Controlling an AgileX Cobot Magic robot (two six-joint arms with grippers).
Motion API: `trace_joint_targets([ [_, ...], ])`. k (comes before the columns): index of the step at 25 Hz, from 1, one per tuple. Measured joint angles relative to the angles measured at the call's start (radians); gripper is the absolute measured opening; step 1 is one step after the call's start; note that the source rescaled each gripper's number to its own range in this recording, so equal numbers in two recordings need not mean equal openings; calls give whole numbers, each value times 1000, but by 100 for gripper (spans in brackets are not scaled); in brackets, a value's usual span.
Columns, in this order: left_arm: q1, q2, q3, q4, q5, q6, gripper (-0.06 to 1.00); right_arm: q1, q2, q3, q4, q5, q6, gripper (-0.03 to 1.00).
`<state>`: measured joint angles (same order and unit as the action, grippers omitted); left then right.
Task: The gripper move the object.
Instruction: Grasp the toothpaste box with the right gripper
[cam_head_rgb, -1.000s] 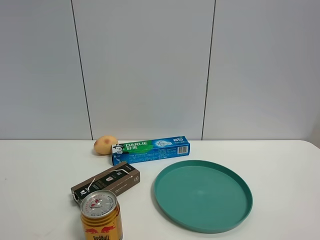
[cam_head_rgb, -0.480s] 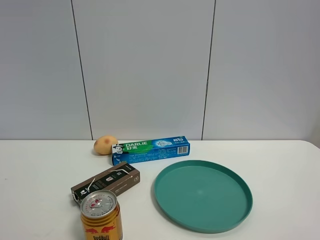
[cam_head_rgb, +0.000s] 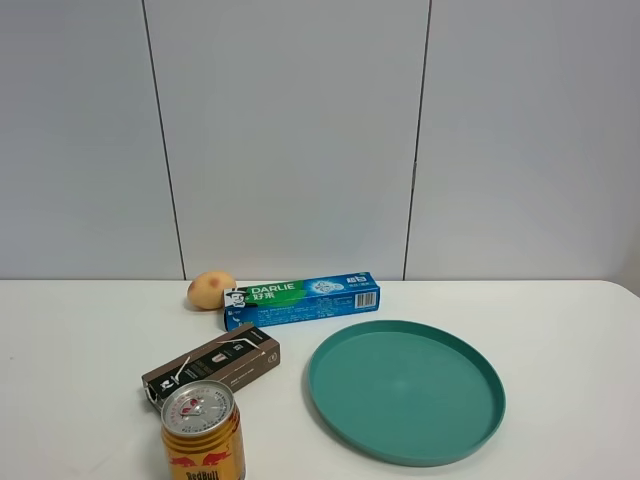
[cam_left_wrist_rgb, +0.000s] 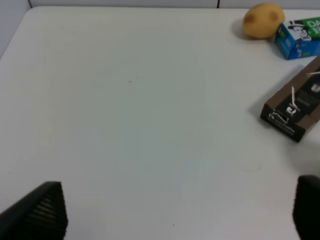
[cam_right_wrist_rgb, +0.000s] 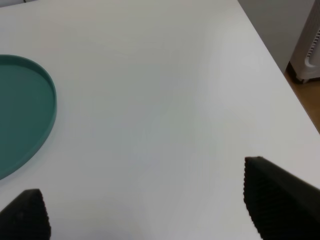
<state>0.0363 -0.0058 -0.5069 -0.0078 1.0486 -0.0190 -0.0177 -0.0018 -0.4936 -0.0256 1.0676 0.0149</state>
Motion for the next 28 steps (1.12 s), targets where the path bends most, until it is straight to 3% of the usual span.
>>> trace_joint_targets([
  [16, 0, 0, 0, 1, 0, 0, 100, 1, 0, 0, 14, 0, 0, 63],
  [22, 0, 0, 0, 1, 0, 0, 100, 57, 0, -5, 96, -10, -41, 63],
  [26, 0, 0, 0, 1, 0, 0, 100, 89, 25, -52, 195, -65, -80, 64],
  [28, 0, 0, 0, 1, 0, 0, 100, 92, 53, -86, 260, -115, -132, 73],
])
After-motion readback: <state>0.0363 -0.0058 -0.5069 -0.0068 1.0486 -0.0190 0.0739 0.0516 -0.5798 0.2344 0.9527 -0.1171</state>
